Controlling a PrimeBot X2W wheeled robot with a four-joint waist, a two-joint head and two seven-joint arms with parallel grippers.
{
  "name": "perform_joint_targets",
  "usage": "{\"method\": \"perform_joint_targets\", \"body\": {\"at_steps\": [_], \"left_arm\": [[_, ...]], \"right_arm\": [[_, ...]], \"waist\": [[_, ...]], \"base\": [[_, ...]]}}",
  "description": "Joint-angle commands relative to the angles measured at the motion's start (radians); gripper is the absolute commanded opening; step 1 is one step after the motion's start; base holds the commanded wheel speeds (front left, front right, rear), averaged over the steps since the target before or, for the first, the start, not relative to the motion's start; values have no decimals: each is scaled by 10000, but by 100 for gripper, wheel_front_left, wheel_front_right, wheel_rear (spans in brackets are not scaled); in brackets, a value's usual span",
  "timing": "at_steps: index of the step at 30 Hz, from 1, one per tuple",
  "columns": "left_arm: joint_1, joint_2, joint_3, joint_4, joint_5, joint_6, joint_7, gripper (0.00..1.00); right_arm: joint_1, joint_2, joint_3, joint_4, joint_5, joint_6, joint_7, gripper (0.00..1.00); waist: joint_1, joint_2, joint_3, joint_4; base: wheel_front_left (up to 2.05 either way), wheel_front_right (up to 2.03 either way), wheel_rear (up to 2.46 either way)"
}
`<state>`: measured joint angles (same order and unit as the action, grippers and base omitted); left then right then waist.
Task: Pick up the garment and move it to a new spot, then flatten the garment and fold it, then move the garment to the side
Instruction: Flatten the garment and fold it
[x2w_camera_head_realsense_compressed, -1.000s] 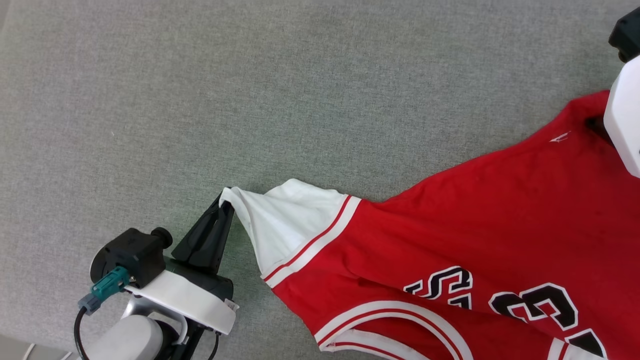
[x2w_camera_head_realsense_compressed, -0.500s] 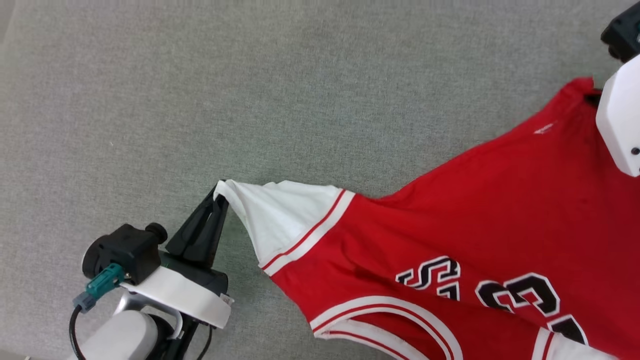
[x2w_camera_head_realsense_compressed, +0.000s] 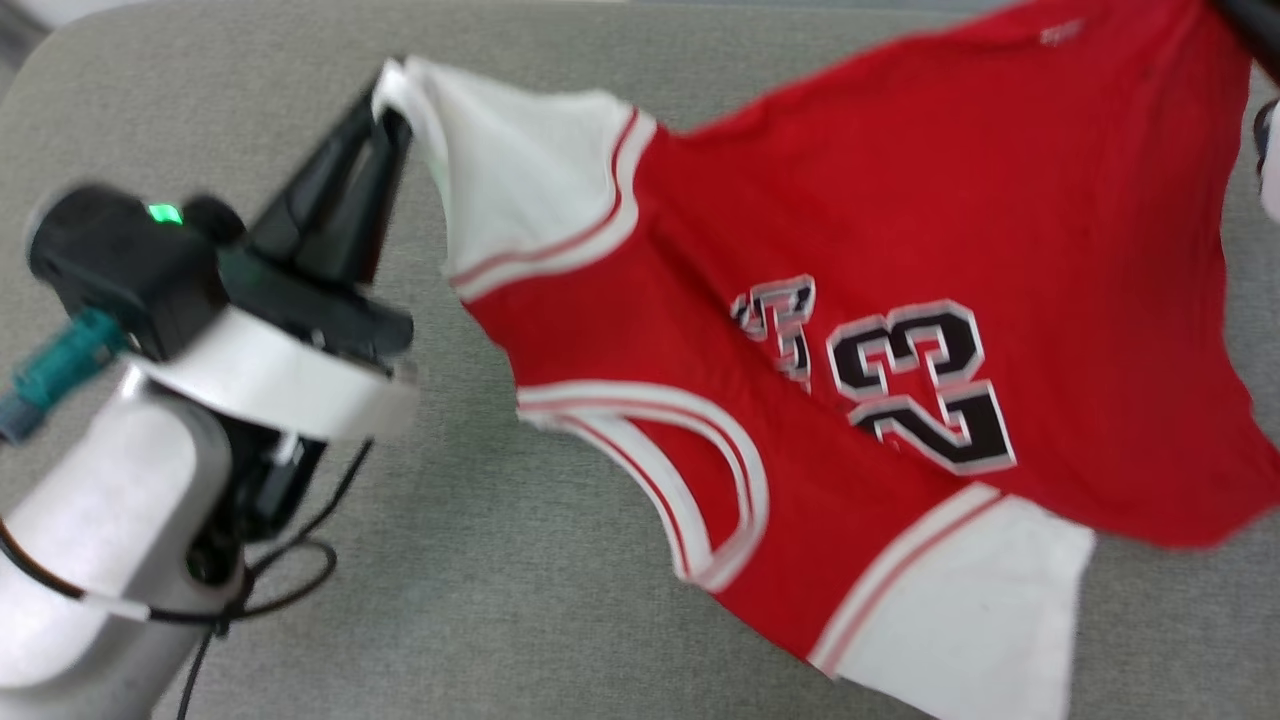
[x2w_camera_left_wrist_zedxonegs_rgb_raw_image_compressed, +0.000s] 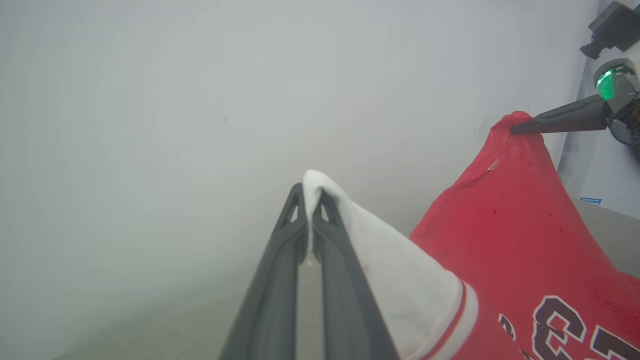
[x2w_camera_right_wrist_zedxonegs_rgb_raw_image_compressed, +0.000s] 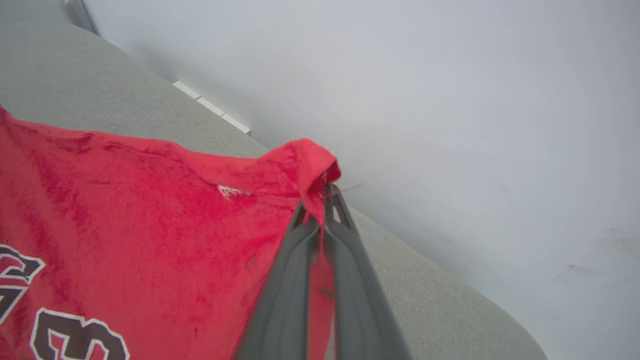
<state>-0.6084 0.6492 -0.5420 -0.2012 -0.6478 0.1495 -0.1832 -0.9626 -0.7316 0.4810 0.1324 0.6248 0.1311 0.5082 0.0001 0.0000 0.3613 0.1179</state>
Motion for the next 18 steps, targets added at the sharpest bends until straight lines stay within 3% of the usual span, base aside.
{"method": "perform_joint_targets", "body": {"at_steps": [1, 9, 18], "left_arm": [[-740, -69, 125, -73, 50, -96, 220, 0], [-3599, -29, 470, 589, 199, -773, 932, 0], [-7742, -692, 610, 2577, 331, -1831, 1404, 0]], "right_arm": [[-278, 220, -268, -89, -315, -7, -339, 0], [-1538, 1069, -1250, 30, -1344, -7, -1047, 0], [-4473, 2113, -2055, 1221, -2691, -7, -1534, 0]], "waist": [[-1, 0, -34, -252], [-1, 0, 512, -689], [-1, 0, 1306, -711]], "base": [[0, 0, 0], [0, 0, 0], [0, 0, 0]]}}
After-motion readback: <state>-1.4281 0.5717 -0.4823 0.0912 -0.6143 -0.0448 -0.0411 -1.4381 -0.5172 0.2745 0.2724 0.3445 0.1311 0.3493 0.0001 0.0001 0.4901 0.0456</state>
